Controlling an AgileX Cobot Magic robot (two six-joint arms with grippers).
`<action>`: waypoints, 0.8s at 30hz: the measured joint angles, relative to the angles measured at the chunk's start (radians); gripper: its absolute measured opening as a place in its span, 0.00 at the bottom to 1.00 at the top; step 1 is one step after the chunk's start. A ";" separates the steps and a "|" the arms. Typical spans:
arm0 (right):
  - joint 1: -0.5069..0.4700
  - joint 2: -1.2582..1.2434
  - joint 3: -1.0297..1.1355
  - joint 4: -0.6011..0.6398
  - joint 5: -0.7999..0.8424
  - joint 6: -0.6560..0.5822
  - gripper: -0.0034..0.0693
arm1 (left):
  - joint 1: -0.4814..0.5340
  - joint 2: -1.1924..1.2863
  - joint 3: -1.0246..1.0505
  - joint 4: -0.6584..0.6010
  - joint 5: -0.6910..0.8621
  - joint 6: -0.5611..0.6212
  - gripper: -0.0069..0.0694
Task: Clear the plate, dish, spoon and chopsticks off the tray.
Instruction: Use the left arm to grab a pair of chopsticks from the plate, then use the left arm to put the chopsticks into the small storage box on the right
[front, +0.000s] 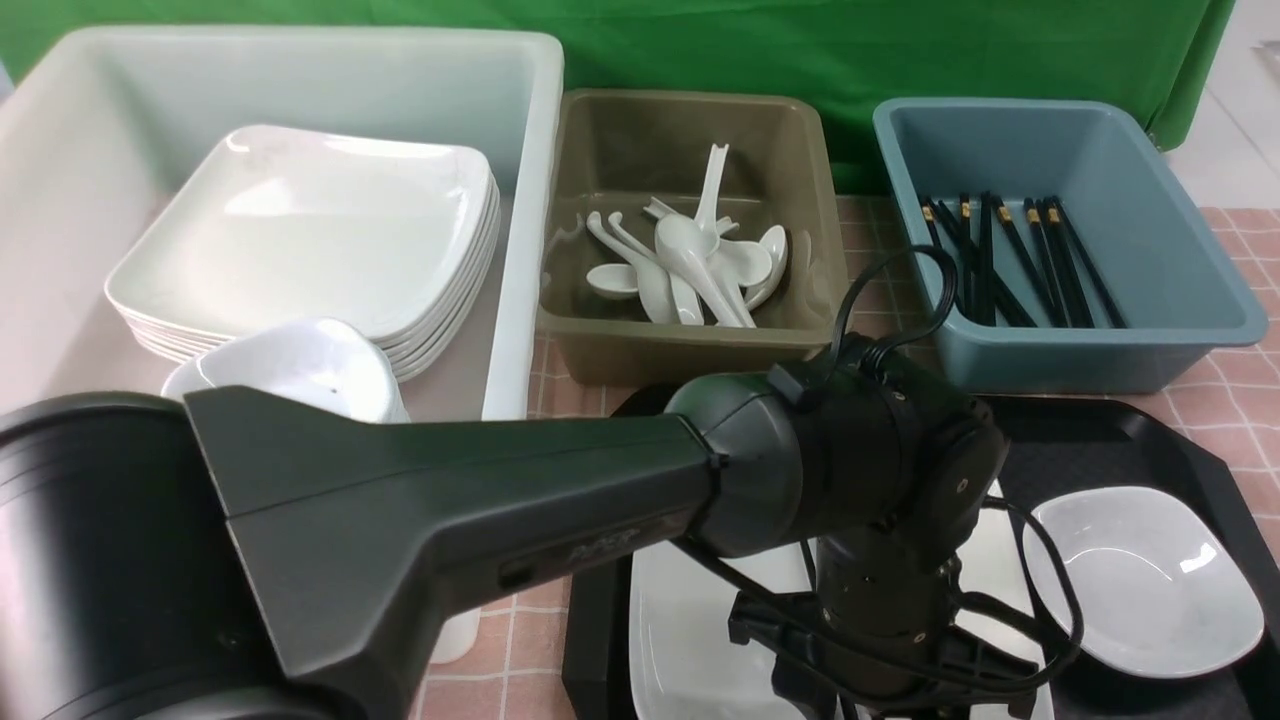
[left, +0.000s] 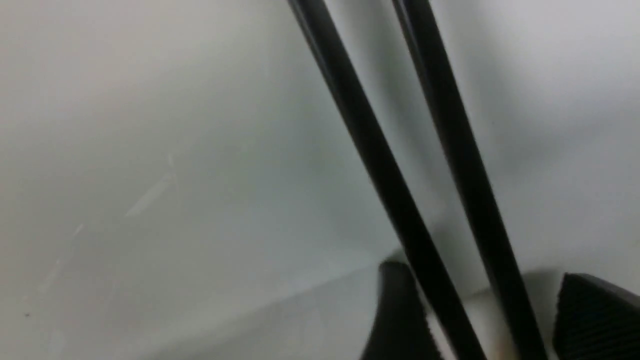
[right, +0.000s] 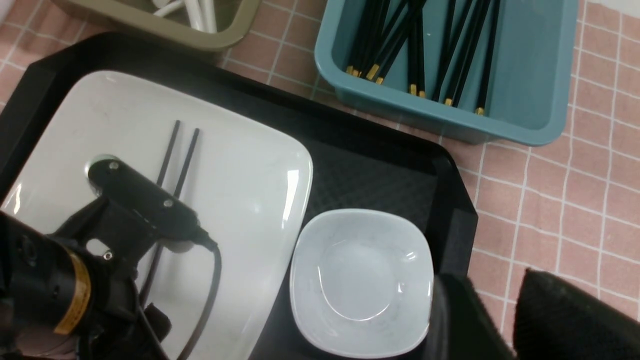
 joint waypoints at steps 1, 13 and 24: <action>0.000 0.000 0.000 0.000 0.000 0.000 0.38 | 0.000 0.001 0.000 0.001 0.001 0.000 0.50; 0.000 0.000 0.000 0.000 0.000 -0.001 0.38 | 0.000 0.002 -0.069 0.003 0.086 0.091 0.20; 0.000 -0.048 0.000 0.000 -0.044 -0.005 0.38 | 0.011 -0.034 -0.313 0.022 0.184 0.238 0.20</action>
